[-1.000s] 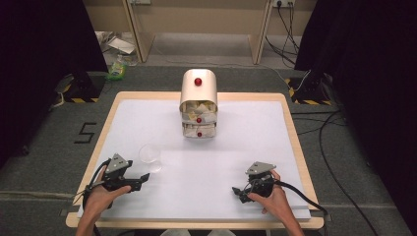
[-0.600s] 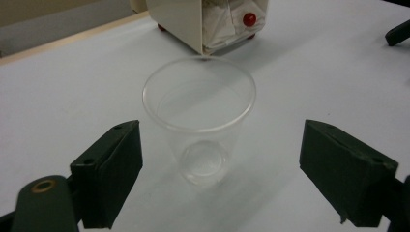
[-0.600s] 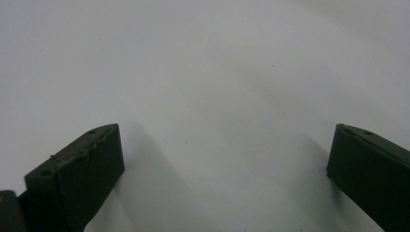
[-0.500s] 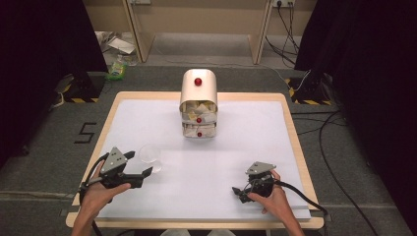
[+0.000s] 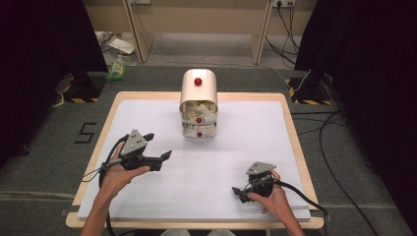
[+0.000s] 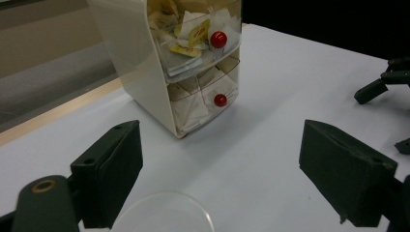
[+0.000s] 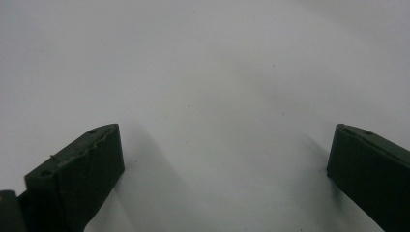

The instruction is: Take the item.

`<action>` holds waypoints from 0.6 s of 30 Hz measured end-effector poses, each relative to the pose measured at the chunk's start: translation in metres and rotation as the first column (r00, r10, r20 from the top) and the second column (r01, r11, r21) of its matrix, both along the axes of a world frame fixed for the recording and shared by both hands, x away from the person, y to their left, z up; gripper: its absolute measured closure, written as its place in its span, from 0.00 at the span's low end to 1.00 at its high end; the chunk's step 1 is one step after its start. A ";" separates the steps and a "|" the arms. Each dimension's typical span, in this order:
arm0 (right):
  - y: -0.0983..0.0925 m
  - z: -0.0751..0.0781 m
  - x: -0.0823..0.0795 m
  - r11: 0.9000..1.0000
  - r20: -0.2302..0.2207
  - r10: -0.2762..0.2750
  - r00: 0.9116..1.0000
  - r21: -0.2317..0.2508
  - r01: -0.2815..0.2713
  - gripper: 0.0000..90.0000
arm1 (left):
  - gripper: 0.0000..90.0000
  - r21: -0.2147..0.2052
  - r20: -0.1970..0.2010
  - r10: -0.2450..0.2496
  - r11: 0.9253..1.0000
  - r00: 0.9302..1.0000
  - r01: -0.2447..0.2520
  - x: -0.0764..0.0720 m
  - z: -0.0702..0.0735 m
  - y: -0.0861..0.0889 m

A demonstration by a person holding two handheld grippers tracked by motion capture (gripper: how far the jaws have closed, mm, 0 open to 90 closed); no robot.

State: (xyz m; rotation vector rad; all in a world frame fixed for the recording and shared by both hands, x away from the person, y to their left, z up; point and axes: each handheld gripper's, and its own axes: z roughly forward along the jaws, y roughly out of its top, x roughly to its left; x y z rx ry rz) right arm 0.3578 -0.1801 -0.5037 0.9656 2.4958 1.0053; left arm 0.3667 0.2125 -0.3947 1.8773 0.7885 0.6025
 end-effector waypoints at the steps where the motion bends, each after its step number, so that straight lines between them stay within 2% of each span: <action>1: 0.000 0.000 0.000 1.000 0.000 0.000 1.000 0.000 0.000 0.00 | 0.17 0.000 0.000 0.000 1.000 1.000 0.000 0.000 0.000 0.000; 2: 0.000 0.000 0.000 1.000 0.000 0.000 1.000 0.000 0.000 0.00 | 0.17 -0.003 0.007 -0.009 1.000 1.000 0.009 0.006 0.001 -0.006; 4: 0.000 0.000 0.000 1.000 0.000 0.000 1.000 0.000 0.000 0.00 | 0.17 -0.009 0.008 -0.017 1.000 1.000 0.017 0.009 0.002 -0.009; 6: 0.000 0.000 0.000 1.000 0.000 0.000 1.000 0.000 0.000 0.00 | 0.18 -0.040 0.015 -0.044 0.998 0.999 0.044 0.018 0.004 -0.017; 7: 0.000 0.000 0.000 1.000 0.000 0.000 1.000 0.000 0.000 0.00 | 0.18 -0.040 0.015 -0.044 0.998 0.999 0.044 0.018 0.004 -0.017; 8: 0.000 0.000 0.000 1.000 0.000 0.000 1.000 0.000 0.000 0.00 | 0.18 -0.049 0.014 -0.059 0.997 0.998 0.059 0.024 0.006 -0.023; 18: 0.000 0.000 0.000 1.000 0.000 0.000 1.000 0.000 0.000 0.00 | 0.20 -0.052 0.030 -0.093 0.994 0.995 0.095 0.048 0.013 -0.048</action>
